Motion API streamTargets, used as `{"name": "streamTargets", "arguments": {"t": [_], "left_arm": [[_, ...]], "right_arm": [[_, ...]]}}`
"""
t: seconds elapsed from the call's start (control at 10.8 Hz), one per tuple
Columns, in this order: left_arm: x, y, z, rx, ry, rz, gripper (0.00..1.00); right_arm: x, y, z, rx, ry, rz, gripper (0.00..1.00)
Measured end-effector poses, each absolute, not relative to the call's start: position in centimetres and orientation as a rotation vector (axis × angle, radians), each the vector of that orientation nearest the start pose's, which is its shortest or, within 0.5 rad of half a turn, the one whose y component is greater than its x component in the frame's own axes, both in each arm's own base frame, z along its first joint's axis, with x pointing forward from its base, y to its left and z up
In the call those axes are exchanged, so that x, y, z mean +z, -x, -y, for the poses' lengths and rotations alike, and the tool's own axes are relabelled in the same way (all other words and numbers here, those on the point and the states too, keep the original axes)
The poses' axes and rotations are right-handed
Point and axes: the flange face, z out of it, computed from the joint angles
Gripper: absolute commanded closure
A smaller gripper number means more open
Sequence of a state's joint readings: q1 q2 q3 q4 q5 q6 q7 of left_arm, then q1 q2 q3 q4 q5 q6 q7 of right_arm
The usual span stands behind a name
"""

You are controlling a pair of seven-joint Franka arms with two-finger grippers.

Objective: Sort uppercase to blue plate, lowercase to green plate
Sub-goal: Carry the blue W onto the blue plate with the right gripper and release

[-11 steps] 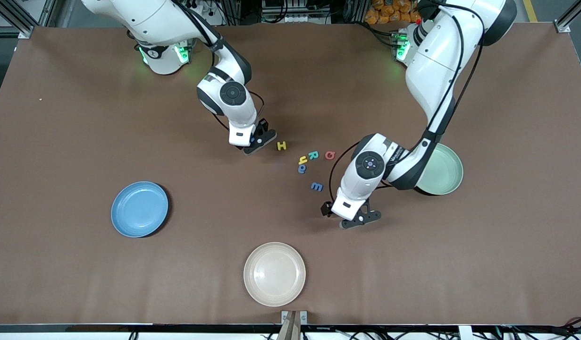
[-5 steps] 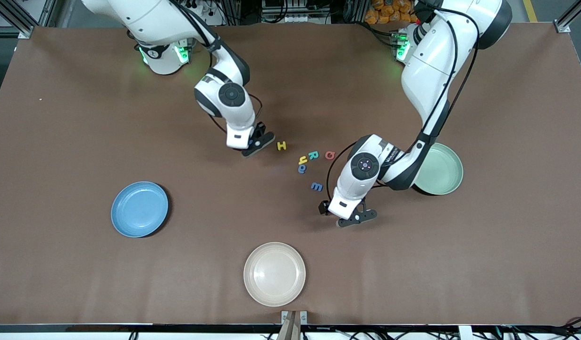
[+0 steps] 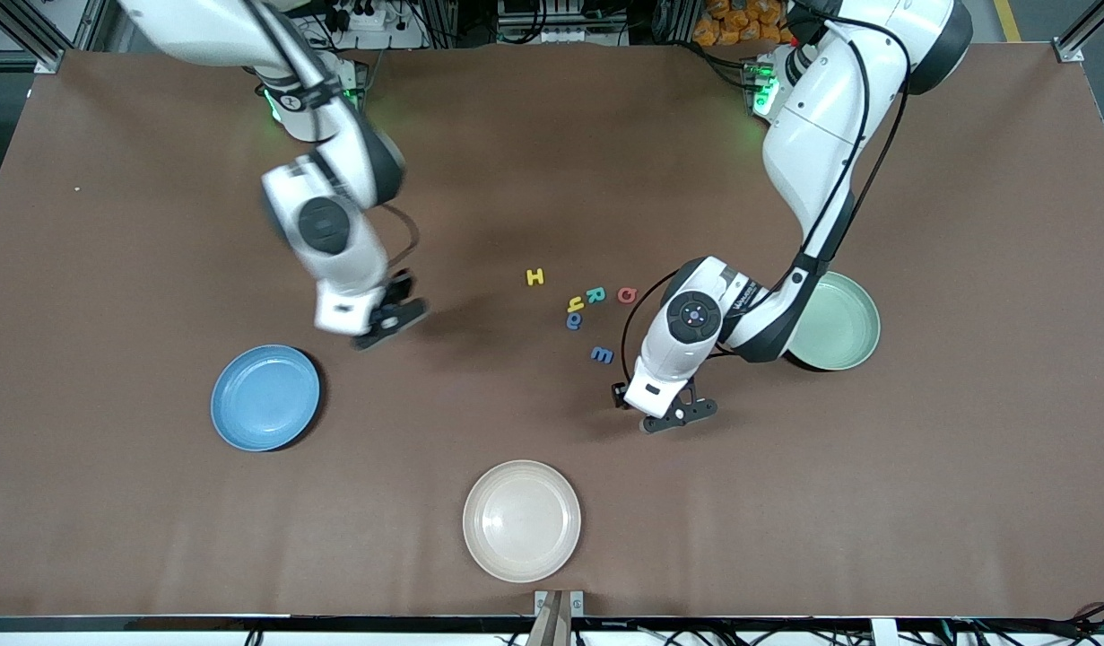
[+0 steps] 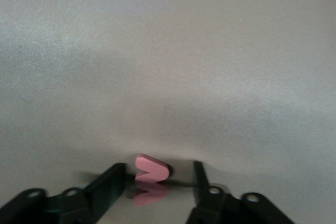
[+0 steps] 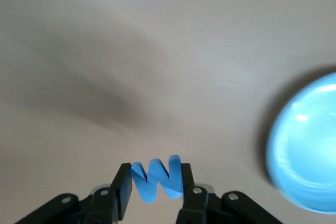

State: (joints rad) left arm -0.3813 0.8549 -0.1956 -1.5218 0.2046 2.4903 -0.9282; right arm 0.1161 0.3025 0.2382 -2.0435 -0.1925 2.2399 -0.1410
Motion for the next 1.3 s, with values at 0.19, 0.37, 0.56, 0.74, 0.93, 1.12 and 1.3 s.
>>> {"name": "streamTargets", "arguments": {"t": [0.19,0.37,0.56,0.74,0.93,1.12,1.3], "left_arm": [[17.3,-61.5,37.6,-0.154,3.210,0.436,0.72],[17.5,-61.6,37.7,-0.160,3.214,0.435,0.85],[17.5,-61.6,37.7,-0.159,3.213,0.435,0.94],[17.5,-61.6,37.7,-0.151,3.208,0.434,0.96],[17.6,-61.7,37.5,-0.115,3.185,0.417,0.97],[17.8,-61.7,36.8,-0.065,3.151,0.392,0.98],[18.5,-61.9,36.1,-0.034,3.130,0.354,0.99]], "right_arm": [[29.2,-57.8,-10.6,0.138,3.069,0.971,1.00],[28.1,-59.6,-5.0,0.113,3.084,0.945,1.00],[26.2,-61.0,-2.9,0.084,3.100,0.917,0.82],[24.8,-62.7,-1.9,0.066,3.112,0.896,0.10],[24.4,-64.5,-1.4,0.009,3.124,0.889,0.00],[25.3,-65.5,-1.5,-0.035,3.129,0.890,0.00],[27.0,-66.4,-1.8,-0.088,3.136,0.896,0.00]]}}
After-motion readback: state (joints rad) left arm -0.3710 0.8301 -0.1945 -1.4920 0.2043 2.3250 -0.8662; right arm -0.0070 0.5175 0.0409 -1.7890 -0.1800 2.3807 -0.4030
